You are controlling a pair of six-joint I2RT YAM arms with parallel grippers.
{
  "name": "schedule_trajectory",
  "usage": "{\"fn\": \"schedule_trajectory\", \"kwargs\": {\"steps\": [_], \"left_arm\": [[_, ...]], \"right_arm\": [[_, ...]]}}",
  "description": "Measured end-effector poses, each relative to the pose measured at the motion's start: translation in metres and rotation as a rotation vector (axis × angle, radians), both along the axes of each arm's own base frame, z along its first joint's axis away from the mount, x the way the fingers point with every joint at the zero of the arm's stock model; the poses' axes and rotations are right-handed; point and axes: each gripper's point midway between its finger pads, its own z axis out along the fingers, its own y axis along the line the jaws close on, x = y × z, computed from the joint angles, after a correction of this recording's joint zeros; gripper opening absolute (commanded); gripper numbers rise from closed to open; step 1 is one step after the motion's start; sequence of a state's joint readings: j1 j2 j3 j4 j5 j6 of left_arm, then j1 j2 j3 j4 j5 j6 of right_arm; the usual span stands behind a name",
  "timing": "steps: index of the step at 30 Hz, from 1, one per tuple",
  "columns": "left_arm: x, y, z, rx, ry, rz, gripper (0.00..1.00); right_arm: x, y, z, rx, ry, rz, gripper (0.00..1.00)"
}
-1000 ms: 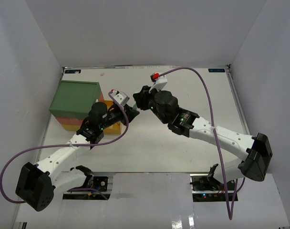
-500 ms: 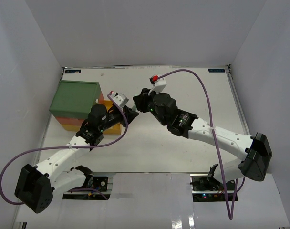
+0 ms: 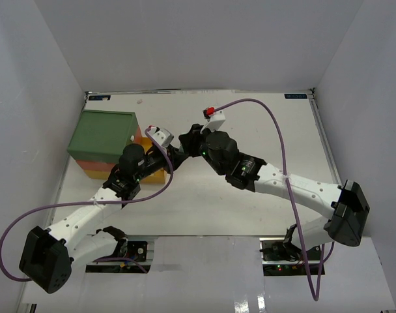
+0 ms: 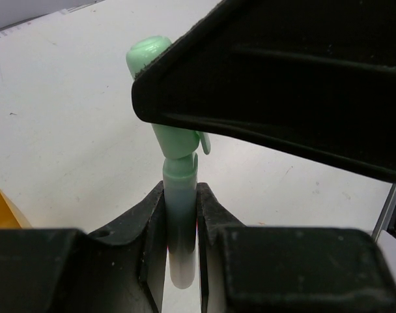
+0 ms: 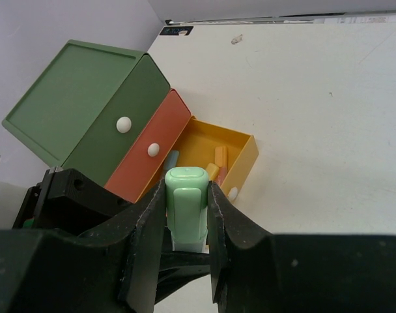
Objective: Sort the stationery into containers
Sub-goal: Close the pen cap on the pen.
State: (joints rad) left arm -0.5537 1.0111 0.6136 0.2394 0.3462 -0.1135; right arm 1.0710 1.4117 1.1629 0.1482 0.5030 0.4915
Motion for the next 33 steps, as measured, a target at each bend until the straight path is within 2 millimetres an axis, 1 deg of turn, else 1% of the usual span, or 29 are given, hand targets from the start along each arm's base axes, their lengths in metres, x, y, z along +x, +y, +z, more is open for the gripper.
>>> {"fn": "schedule_trajectory", "kwargs": {"steps": [8, 15, 23, 29, 33], "left_arm": [[-0.001, 0.004, 0.000, -0.018, 0.003, 0.024, 0.00], [-0.005, 0.002, -0.009, -0.053, 0.061, 0.032, 0.00], [-0.001, 0.001, 0.000, -0.097, 0.057, 0.047, 0.00], [0.005, 0.002, -0.004, -0.082, 0.053, 0.064, 0.00], [0.007, 0.002, -0.007, -0.059, 0.043, 0.063, 0.00]], "right_arm": [[-0.003, 0.002, -0.002, 0.021, -0.001, -0.025, 0.15], [-0.008, 0.002, -0.016, 0.019, -0.013, -0.038, 0.18], [-0.006, 0.003, -0.012, 0.025, -0.038, -0.046, 0.15], [0.000, 0.009, -0.016, -0.019, -0.034, -0.047, 0.15], [0.001, 0.008, -0.021, -0.038, -0.018, -0.048, 0.14]]}}
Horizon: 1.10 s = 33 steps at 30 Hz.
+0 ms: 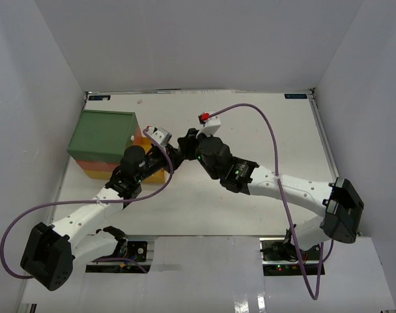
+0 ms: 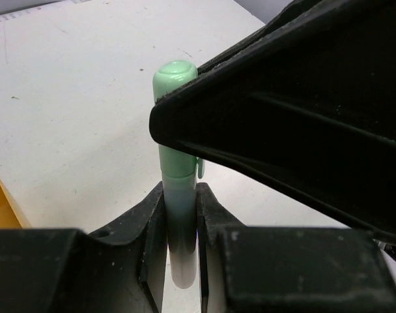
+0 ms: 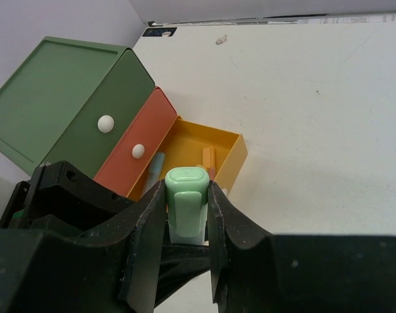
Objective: Sort the stationery into containers
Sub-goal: Close the pen cap on the pen.
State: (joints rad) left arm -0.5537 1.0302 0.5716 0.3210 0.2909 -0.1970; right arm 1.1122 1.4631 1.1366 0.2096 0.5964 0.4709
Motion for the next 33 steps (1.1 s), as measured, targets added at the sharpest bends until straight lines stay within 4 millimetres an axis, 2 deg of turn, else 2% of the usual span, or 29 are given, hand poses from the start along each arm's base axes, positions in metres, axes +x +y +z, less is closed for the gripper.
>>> {"fn": "schedule_trajectory", "kwargs": {"steps": [5, 10, 16, 27, 33], "left_arm": [[0.002, -0.002, 0.001, 0.021, -0.017, -0.008, 0.00], [0.003, -0.011, 0.003, 0.018, 0.001, -0.046, 0.00], [0.004, -0.018, -0.008, 0.028, 0.056, -0.071, 0.00], [0.010, -0.017, -0.015, 0.090, 0.071, -0.067, 0.00], [0.014, -0.018, -0.021, 0.116, 0.088, -0.065, 0.00]], "right_arm": [[-0.002, -0.006, 0.000, 0.010, 0.016, -0.006, 0.14], [-0.001, -0.017, -0.002, 0.039, 0.024, -0.023, 0.14], [0.001, -0.022, -0.014, 0.050, 0.046, -0.039, 0.13], [0.006, -0.018, -0.023, 0.026, 0.072, -0.035, 0.13], [0.009, -0.019, -0.028, 0.007, 0.089, -0.045, 0.18]]}}
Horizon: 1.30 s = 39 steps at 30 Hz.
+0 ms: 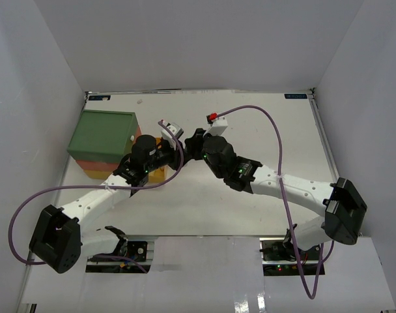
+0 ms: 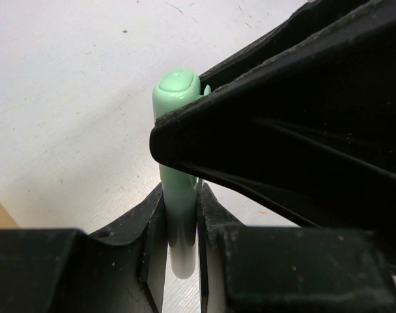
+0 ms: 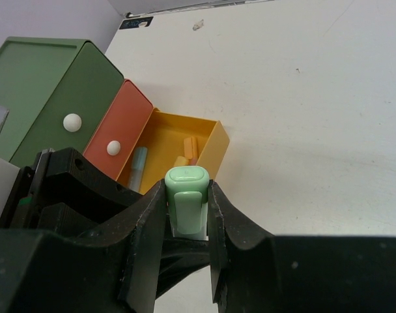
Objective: Sort the stationery into containers
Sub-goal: Close the pen cap on the pen.
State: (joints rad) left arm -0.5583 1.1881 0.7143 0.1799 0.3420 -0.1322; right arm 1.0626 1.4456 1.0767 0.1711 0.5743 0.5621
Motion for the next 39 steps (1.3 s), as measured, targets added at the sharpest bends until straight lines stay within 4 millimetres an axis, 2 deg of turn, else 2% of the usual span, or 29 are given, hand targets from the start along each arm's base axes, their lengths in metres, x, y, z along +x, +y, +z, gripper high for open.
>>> {"fn": "schedule_trajectory", "kwargs": {"steps": [7, 13, 19, 27, 30, 34, 39], "left_arm": [[-0.008, -0.002, -0.004, 0.008, 0.023, -0.040, 0.00], [-0.028, 0.004, -0.006, 0.005, 0.041, -0.067, 0.00], [-0.048, 0.015, -0.018, -0.002, 0.073, -0.065, 0.00], [-0.056, 0.013, -0.026, -0.019, 0.119, -0.069, 0.00], [-0.057, 0.010, -0.028, -0.017, 0.125, -0.069, 0.00], [-0.057, 0.008, -0.030, -0.008, 0.126, -0.061, 0.00], [-0.058, 0.005, -0.027, -0.015, 0.110, -0.069, 0.00]], "right_arm": [[-0.005, -0.005, -0.002, -0.025, 0.015, 0.005, 0.24], [-0.018, 0.001, 0.000, -0.037, 0.033, 0.047, 0.25], [-0.036, 0.010, -0.009, -0.058, 0.069, 0.113, 0.28], [-0.042, 0.010, -0.017, -0.086, 0.100, 0.133, 0.30], [-0.042, 0.007, -0.019, -0.102, 0.107, 0.131, 0.33], [-0.041, 0.004, -0.022, -0.117, 0.113, 0.127, 0.43], [-0.037, -0.003, -0.029, -0.154, 0.127, 0.126, 0.51]]}}
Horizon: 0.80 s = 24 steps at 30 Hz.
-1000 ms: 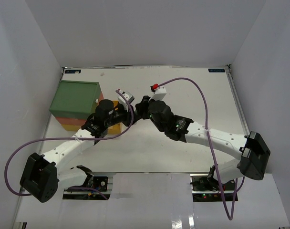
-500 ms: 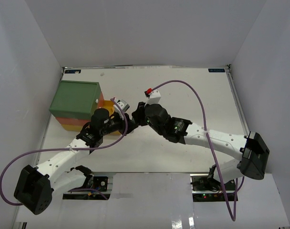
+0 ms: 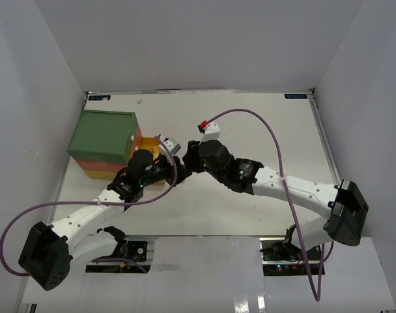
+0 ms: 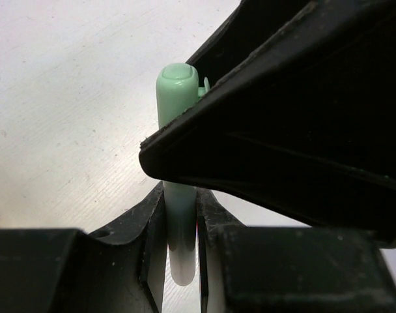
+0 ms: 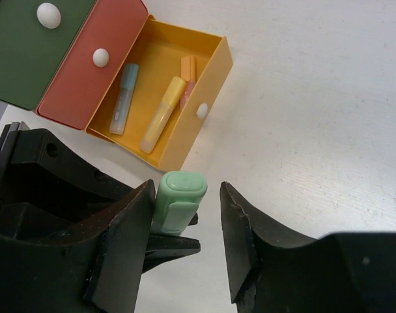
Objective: Sort the stationery into containers
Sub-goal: Close the pen cap on the pen.
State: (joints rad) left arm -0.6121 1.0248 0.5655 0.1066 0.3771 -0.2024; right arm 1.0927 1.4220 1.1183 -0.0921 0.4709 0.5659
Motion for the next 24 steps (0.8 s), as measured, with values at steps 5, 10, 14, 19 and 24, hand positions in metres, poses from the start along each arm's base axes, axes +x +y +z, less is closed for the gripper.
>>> {"fn": "schedule_trajectory", "kwargs": {"steps": [5, 10, 14, 19, 24], "left_arm": [[0.000, -0.002, 0.003, -0.007, -0.011, -0.002, 0.00], [0.003, -0.004, 0.008, -0.022, -0.033, -0.003, 0.00], [0.003, -0.005, 0.007, -0.019, -0.030, -0.006, 0.00], [0.002, -0.006, 0.001, -0.008, -0.015, -0.010, 0.00], [0.008, -0.002, -0.003, 0.006, 0.021, 0.041, 0.00]], "right_arm": [[0.005, -0.005, 0.002, -0.008, 0.006, 0.001, 0.54], [0.016, -0.009, 0.016, -0.010, -0.017, -0.009, 0.57], [0.031, -0.014, 0.038, 0.013, -0.051, -0.036, 0.62], [0.043, -0.018, 0.060, 0.037, -0.089, -0.054, 0.65], [0.055, -0.031, 0.070, 0.041, -0.115, -0.085, 0.82]]}}
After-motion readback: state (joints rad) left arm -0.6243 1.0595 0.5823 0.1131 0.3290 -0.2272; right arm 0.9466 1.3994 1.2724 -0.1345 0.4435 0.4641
